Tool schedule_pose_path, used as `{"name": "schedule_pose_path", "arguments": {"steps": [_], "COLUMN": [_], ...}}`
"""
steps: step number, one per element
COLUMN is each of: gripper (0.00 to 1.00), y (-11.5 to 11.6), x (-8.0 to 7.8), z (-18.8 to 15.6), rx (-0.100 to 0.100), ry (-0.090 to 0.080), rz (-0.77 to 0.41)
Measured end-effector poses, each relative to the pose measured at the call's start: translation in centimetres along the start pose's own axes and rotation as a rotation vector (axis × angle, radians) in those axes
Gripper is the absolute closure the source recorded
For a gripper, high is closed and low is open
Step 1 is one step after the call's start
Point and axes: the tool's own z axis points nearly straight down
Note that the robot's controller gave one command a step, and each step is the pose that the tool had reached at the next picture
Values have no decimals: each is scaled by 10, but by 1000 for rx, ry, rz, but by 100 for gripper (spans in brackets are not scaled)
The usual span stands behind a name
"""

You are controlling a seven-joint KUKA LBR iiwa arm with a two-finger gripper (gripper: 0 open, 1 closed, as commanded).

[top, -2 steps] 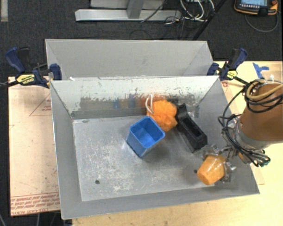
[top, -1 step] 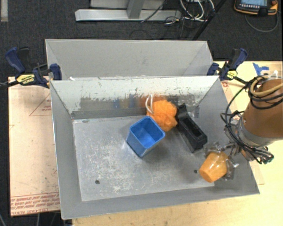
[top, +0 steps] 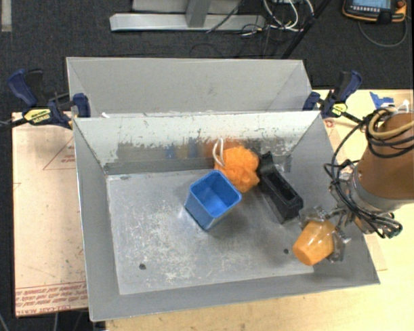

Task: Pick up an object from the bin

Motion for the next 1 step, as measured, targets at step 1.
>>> {"name": "schedule_pose_path", "arguments": {"steps": [1], "gripper": [100], "y": [0], "x": [0], "z": [-3], "rx": [-1], "ry": [0], "rz": [0]}}
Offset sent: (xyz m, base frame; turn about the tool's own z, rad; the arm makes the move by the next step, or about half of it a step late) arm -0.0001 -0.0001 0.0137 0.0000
